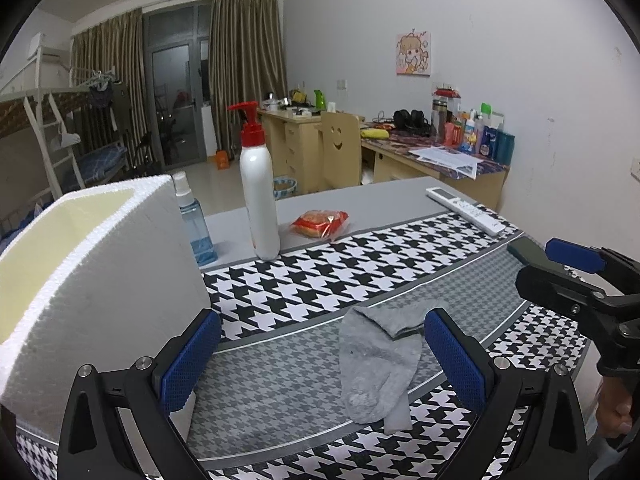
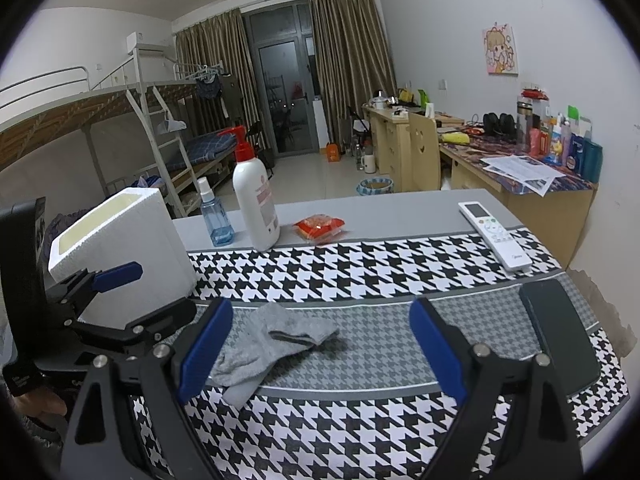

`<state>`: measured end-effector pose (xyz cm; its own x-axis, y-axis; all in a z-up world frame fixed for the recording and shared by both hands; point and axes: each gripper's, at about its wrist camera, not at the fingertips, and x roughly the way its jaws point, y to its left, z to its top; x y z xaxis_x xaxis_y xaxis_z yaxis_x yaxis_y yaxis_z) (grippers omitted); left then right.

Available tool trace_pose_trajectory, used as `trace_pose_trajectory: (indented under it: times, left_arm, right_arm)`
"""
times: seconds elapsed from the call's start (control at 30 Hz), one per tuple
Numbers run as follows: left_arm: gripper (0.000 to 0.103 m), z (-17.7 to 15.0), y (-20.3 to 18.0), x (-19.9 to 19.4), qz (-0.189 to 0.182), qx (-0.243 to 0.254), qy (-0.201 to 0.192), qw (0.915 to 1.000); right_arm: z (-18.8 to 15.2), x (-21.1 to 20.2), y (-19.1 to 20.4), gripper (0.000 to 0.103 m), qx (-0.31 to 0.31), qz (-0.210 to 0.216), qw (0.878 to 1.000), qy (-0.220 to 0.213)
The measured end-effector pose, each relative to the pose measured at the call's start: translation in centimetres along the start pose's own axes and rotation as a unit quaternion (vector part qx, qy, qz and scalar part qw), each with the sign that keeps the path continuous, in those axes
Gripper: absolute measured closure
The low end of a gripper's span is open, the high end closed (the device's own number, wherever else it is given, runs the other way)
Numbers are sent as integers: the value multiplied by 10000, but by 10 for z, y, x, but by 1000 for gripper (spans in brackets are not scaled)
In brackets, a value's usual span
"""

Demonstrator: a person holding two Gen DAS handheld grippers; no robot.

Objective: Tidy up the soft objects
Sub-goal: 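Move the left tool toward the grey sock while the right tool approaches the white foam tube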

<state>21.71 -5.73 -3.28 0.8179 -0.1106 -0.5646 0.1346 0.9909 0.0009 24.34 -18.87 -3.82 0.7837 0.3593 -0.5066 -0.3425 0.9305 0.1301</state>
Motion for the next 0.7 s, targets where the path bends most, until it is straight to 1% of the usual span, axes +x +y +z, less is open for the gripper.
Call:
trace_pose_trajectory:
  times: [0.13, 0.2, 0.33, 0.4, 0.47, 0.5, 0.6, 0.67, 0.7]
  left_arm:
    - [1, -1, -1, 6, -99, 75, 126, 9998]
    - [2, -1, 0, 9, -69, 61, 185, 9998]
    - [7, -1, -1, 16, -193, 65, 334, 9992]
    - [8, -3, -1, 19, -265, 57, 433, 9987]
    - [13, -3, 0, 23, -395, 52, 541, 9977]
    - [13, -4, 0, 26, -449, 17, 607, 9971]
    - [16, -6, -1, 32, -446, 34, 713, 9964]
    - [22, -9, -3, 38, -511, 55, 871, 9949]
    - [24, -10, -4, 41, -544, 56, 943, 9940]
  right_arm:
    - [-1, 1, 0, 10, -22, 15, 10000, 43]
    - [-1, 2, 0, 10, -41, 21, 10000, 58]
    - [-5, 4, 2, 10, -86, 73, 9999, 119]
    - [-8, 6, 2, 10, -112, 66, 9998, 175]
    - [-9, 8, 3, 10, -140, 34, 9997, 215]
    - [-10, 8, 4, 10, -152, 33, 9996, 223]
    - [-11, 7, 3, 10, -155, 56, 9996, 232]
    - [-12, 6, 2, 10, -131, 49, 9996, 258]
    - [-13, 6, 1, 10, -121, 45, 9995, 275]
